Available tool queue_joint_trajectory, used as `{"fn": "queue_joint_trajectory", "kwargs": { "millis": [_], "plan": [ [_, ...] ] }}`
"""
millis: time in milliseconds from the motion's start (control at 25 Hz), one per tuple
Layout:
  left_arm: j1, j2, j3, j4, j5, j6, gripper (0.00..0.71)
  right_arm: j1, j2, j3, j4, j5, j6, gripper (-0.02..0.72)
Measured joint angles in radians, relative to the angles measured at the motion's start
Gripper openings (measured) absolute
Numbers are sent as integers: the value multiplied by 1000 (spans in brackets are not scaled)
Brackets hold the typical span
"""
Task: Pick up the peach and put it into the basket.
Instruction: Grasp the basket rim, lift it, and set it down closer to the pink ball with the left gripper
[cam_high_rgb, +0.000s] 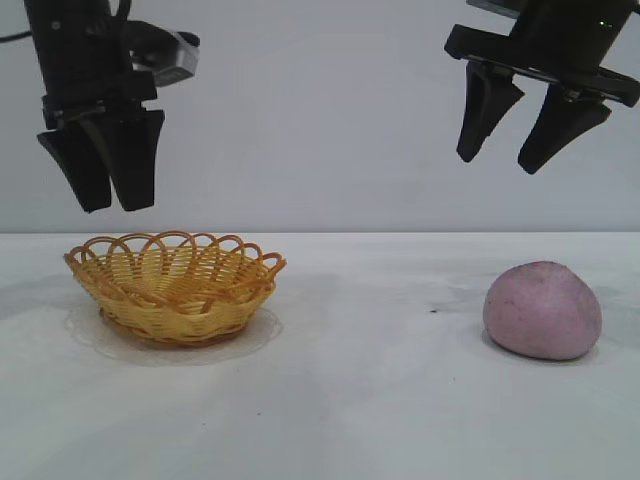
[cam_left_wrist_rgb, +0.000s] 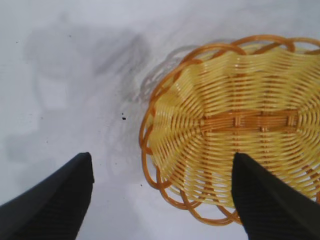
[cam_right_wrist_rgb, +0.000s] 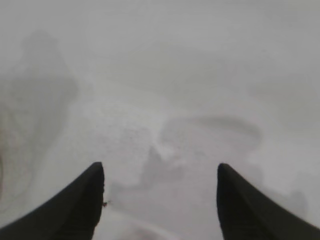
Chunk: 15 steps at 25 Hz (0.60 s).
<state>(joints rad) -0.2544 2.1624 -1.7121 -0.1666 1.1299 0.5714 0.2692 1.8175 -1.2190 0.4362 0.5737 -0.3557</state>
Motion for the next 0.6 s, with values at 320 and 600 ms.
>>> {"fn": "queue_joint_trajectory", "kwargs": {
  "millis": [320,600],
  "plan": [
    [-8,60,-29,5,11,0,383,0,0,0,0,2,0,415],
    [-8,72,-37,8,38,-18,52,0,0,0,0,4,0,415]
  ]
}}
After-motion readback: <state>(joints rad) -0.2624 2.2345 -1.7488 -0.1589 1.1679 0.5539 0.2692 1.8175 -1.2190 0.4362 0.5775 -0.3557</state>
